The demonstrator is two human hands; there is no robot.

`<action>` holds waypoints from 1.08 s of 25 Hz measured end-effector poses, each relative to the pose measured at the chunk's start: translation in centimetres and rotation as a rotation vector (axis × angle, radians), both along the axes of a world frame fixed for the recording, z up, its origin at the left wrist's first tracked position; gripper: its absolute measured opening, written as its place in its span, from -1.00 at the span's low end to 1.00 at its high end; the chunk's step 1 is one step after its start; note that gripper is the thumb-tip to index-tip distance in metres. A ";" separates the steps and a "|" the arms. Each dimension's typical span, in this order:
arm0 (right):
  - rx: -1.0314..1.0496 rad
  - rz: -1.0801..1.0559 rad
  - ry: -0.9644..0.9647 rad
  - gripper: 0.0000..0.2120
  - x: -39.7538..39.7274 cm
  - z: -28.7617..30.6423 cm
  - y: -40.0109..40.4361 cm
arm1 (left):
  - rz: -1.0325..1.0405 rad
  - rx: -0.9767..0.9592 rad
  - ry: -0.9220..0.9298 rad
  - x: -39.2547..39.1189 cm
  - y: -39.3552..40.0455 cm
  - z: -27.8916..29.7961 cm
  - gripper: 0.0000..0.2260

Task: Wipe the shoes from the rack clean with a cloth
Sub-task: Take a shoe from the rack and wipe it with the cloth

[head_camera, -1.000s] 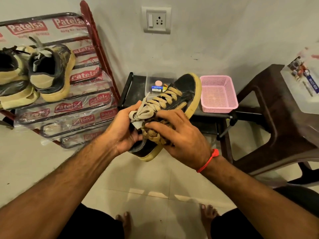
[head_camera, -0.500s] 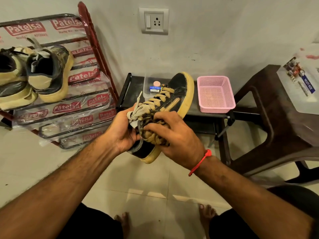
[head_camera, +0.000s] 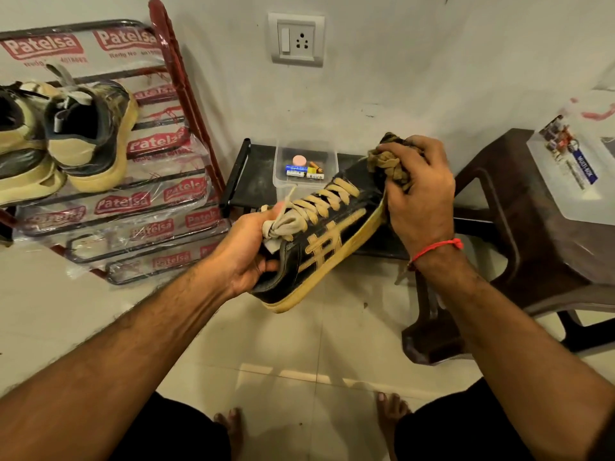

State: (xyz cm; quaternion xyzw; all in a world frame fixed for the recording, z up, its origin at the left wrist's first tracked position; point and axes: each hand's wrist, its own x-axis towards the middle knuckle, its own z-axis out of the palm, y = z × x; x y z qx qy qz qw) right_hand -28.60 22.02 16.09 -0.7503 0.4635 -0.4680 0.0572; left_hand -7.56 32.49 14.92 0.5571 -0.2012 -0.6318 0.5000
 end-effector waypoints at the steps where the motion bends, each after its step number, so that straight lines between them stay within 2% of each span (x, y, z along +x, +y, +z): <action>1: 0.010 0.006 0.039 -0.65 -0.4 0.0 -0.2 | -0.013 0.003 -0.035 -0.3 0.1 -0.1 -0.72; 4: 0.083 0.186 0.255 -0.65 0.7 -1.9 1.6 | 0.028 -0.022 -0.114 -0.2 -0.2 -0.2 -0.69; 7: 0.226 0.223 0.149 -0.72 1.8 -2.7 2.6 | 0.040 -0.058 -0.177 1.1 -0.3 -0.2 -0.67; 10: 0.275 0.225 0.063 -0.78 2.5 -2.9 3.7 | 0.089 -0.041 -0.202 1.3 0.0 -0.4 -0.67; 12: 0.304 0.340 0.018 -0.75 4.0 -3.2 6.3 | 0.173 -0.028 0.000 1.2 -0.6 -0.1 -0.69; 14: 0.314 0.449 -0.001 -0.66 5.3 -3.3 9.3 | 0.202 -0.067 0.231 1.9 -1.1 0.4 -0.63; 18: 0.163 0.431 -0.087 -0.67 4.9 -2.5 8.2 | -0.060 -0.122 0.345 2.7 -0.7 1.5 -0.41; 20: 0.168 0.393 -0.122 -0.65 4.8 -2.6 7.5 | -0.212 -0.158 0.297 2.9 -0.3 2.3 -0.24; 21: 0.179 0.385 -0.133 -0.64 4.8 -2.8 7.4 | -0.255 -0.164 0.242 2.8 -0.1 2.7 -0.22; 24: 0.237 0.386 -0.208 -0.60 4.6 -3.0 6.8 | -0.345 -0.197 -0.057 2.5 0.3 3.1 -0.51; 27: 0.353 0.407 -0.357 -0.55 4.4 -2.8 5.9 | -0.355 -0.310 -0.391 1.8 0.4 2.5 -0.72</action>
